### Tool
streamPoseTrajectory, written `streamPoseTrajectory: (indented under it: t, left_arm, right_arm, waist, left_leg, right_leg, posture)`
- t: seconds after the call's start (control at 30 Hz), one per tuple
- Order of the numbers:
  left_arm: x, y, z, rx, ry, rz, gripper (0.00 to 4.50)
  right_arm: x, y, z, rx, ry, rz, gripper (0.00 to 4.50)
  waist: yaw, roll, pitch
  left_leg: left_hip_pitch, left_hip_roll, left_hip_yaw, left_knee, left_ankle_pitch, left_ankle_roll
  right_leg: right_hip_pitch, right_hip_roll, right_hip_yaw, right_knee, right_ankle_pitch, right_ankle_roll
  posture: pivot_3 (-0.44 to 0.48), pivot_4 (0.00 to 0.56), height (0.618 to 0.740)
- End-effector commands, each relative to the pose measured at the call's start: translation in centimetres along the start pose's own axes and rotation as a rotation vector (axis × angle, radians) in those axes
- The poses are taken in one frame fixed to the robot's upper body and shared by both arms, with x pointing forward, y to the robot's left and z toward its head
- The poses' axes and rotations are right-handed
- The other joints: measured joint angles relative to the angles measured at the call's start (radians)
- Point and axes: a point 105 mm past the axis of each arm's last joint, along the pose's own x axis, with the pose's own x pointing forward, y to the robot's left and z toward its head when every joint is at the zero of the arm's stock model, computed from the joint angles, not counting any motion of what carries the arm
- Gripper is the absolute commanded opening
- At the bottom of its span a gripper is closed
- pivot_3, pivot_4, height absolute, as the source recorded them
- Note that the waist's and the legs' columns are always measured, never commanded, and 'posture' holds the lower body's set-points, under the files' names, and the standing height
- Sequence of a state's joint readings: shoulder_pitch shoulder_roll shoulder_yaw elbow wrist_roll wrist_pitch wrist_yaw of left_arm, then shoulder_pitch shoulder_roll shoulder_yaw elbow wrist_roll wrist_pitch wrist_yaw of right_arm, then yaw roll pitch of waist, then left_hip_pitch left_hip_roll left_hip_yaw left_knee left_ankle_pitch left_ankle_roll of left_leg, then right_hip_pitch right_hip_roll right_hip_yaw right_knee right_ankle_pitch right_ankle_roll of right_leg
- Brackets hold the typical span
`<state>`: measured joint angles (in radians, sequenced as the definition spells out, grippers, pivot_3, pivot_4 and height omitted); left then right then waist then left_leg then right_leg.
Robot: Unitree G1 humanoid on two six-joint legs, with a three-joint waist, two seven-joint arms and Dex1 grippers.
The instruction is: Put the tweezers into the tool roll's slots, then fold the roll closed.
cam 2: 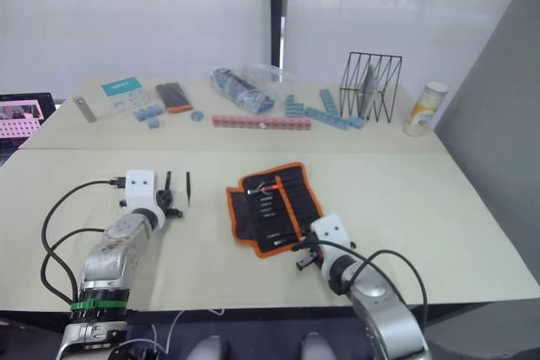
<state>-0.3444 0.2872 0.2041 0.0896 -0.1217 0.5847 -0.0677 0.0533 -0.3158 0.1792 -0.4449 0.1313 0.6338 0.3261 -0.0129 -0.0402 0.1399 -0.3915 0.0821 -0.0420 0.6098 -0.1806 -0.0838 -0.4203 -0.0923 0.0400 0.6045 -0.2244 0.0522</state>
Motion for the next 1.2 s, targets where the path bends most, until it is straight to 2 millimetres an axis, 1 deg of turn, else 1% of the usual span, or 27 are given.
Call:
streamPoseTrajectory:
  t: [0.03,0.07,0.13,0.2,0.23,0.3,0.33,0.37,0.47,0.53,0.6,0.63,0.67,0.73,0.8,0.83,0.93,1.03,1.1,1.2]
  left_arm:
    - [-0.1,0.8,-1.9,0.004,0.065,0.033,0.01]
    - [-0.1,1.0,-1.6,0.008,0.052,0.038,0.01]
    - [-0.2,1.5,-0.2,0.029,-0.003,0.048,0.01]
    - [-0.6,1.9,1.7,0.076,-0.077,0.037,0.01]
    - [-1.0,2.0,3.1,0.117,-0.138,0.016,0.01]
    - [-1.9,2.1,5.4,0.176,-0.234,-0.025,0.01]
    - [-2.2,2.1,6.2,0.196,-0.266,-0.049,0.01]
    - [-2.4,2.1,6.6,0.206,-0.280,-0.064,0.01]
    - [-3.6,0.0,9.0,0.234,-0.376,-0.239,0.01]
    - [-4.2,-1.3,10.1,0.231,-0.415,-0.347,0.01]
    - [-5.1,-4.6,10.3,0.220,-0.374,-0.579,0.01]
    - [-5.8,-6.3,10.4,0.227,-0.363,-0.700,0.01]
    - [-6.4,-7.7,10.2,0.228,-0.321,-0.796,0.01]
    - [-7.3,-9.8,9.9,0.299,-0.273,-0.931,0.01]
    - [-7.7,-11.5,9.2,0.340,-0.175,-1.030,0.01]
    - [-8.1,-12.2,8.9,0.375,-0.155,-1.075,0.01]
    - [-8.8,-13.7,7.6,0.455,-0.055,-1.168,0.01]
    - [-8.9,-14.3,6.8,0.515,-0.003,-1.194,0.01]
    - [-9.0,-14.7,6.1,0.565,0.031,-1.218,0.01]
    - [-8.7,-15.0,5.5,0.597,0.101,-1.204,0.01]
  right_arm:
    - [-0.2,0.1,-3.1,0.031,0.125,0.003,0.00]
    - [-0.2,0.1,-3.1,0.032,0.126,0.004,0.00]
    - [-0.2,0.1,-3.1,0.031,0.127,0.005,0.00]
    - [-0.2,0.1,-3.1,0.031,0.127,0.006,0.00]
    - [-0.2,0.1,-3.1,0.031,0.128,0.005,0.00]
    - [-0.3,0.1,-3.1,0.031,0.131,0.005,0.00]
    - [-0.3,0.0,-3.2,0.031,0.132,0.005,0.00]
    - [-0.3,0.0,-3.2,0.031,0.133,0.005,0.00]
    - [-0.4,0.1,-3.3,0.032,0.139,0.010,0.00]
    - [-0.4,0.2,-3.4,0.032,0.141,0.011,0.00]
    - [-0.4,0.2,-3.4,0.033,0.142,0.012,0.00]
    - [-0.4,0.2,-3.4,0.033,0.143,0.013,0.00]
    - [-0.4,0.3,-3.4,0.034,0.143,0.013,0.00]
    - [-0.4,0.5,-3.4,0.036,0.143,0.016,0.00]
    - [-0.3,0.5,-3.3,0.037,0.144,0.017,0.00]
    - [-0.3,0.6,-3.3,0.038,0.143,0.017,0.00]
    - [-0.3,0.6,-3.3,0.040,0.143,0.013,0.00]
    - [-0.4,0.5,-3.4,0.044,0.144,0.003,0.00]
    - [-0.6,0.5,-3.5,0.047,0.145,-0.002,0.00]
    - [-0.6,0.7,-3.6,0.052,0.146,-0.003,0.00]
  waist:
    - [0.000,0.000,0.000]
    - [0.000,0.000,0.000]
    - [-0.001,0.000,0.000]
    - [-0.001,-0.002,0.001]
    - [-0.005,-0.003,0.003]
    - [-0.007,-0.006,0.005]
    - [-0.005,-0.007,0.006]
    - [-0.003,-0.008,0.006]
    - [0.001,-0.009,0.007]
    - [0.002,-0.010,0.007]
    - [0.002,-0.011,0.008]
    - [0.002,-0.010,0.008]
    - [0.002,-0.011,0.008]
    - [0.001,-0.011,0.009]
    - [0.000,-0.011,0.009]
    - [-0.002,-0.010,0.009]
    - [-0.006,-0.009,0.010]
    - [-0.008,-0.009,0.010]
    - [-0.006,-0.009,0.010]
    - [-0.002,-0.009,0.010]
  left_leg:
    - [0.000,0.000,0.000,0.000,0.000,0.000]
    - [0.000,0.000,0.000,0.000,0.000,0.000]
    - [0.000,0.000,0.000,0.000,0.000,0.000]
    - [0.000,0.000,0.000,0.000,0.000,0.000]
    - [-0.001,0.000,0.000,-0.001,0.000,0.000]
    - [-0.003,0.000,0.000,-0.002,0.000,0.000]
    - [-0.005,0.000,0.000,-0.003,0.000,0.000]
    - [-0.008,0.000,0.000,-0.003,0.000,0.000]
    - [-0.011,0.000,0.000,-0.002,0.000,-0.001]
    - [-0.012,0.001,0.000,-0.003,-0.001,-0.001]
    - [-0.012,0.000,0.000,-0.002,-0.001,-0.001]
    - [-0.012,0.000,0.000,-0.002,-0.001,-0.001]
    - [-0.012,0.000,0.000,-0.002,-0.001,-0.002]
    - [-0.013,0.000,0.000,-0.002,-0.001,-0.002]
    - [-0.013,0.000,0.000,-0.002,-0.001,-0.001]
    - [-0.013,0.000,0.000,-0.002,-0.001,-0.001]
    - [-0.013,0.000,0.000,-0.002,-0.001,0.000]
    - [-0.013,0.001,0.000,-0.003,0.002,0.008]
    - [-0.013,0.001,0.000,-0.003,0.002,0.009]
    - [-0.014,0.001,0.000,-0.002,0.002,0.009]
  right_leg:
    - [0.000,0.000,0.000,0.000,0.000,0.000]
    - [0.000,0.000,0.000,0.000,0.000,0.000]
    - [0.000,0.000,0.000,-0.001,0.000,0.000]
    - [0.000,0.000,0.000,-0.001,0.000,0.000]
    - [-0.001,0.000,0.000,-0.001,0.000,0.000]
    - [-0.003,0.000,0.000,-0.002,0.000,0.000]
    - [-0.003,0.000,0.000,-0.002,0.000,0.000]
    - [-0.004,0.000,0.000,-0.002,0.000,0.000]
    - [-0.004,0.000,0.000,-0.002,0.000,0.000]
    - [-0.005,0.000,0.000,-0.003,0.000,0.000]
    - [-0.005,0.000,0.000,-0.003,0.000,0.000]
    - [-0.005,0.000,-0.001,-0.003,0.000,0.000]
    - [-0.005,0.000,-0.001,-0.003,0.000,0.000]
    - [-0.005,0.000,0.000,-0.004,0.000,0.000]
    - [-0.004,0.000,0.000,-0.005,0.000,0.000]
    - [-0.004,0.000,0.000,-0.006,0.000,0.000]
    - [-0.004,0.001,0.000,-0.007,0.000,0.000]
    - [-0.004,0.002,0.000,-0.006,0.000,0.000]
    - [-0.004,0.002,0.000,-0.006,0.000,0.000]
    - [-0.004,0.002,0.000,-0.007,0.000,0.000]
  posture:
    - [0.000,0.150,0.721]
    - [0.000,0.150,0.721]
    - [0.000,0.150,0.721]
    - [0.000,0.150,0.721]
    - [0.000,0.150,0.721]
    - [0.000,0.150,0.721]
    - [0.000,0.150,0.721]
    - [0.000,0.150,0.721]
    - [0.000,0.150,0.721]
    - [0.000,0.150,0.721]
    - [0.000,0.150,0.721]
    - [0.000,0.150,0.721]
    - [0.000,0.150,0.721]
    - [0.000,0.150,0.721]
    - [0.000,0.150,0.721]
    - [0.000,0.150,0.721]
    - [0.000,0.150,0.721]
    - [0.000,0.150,0.721]
    - [0.000,0.150,0.721]
    - [0.000,0.150,0.721]
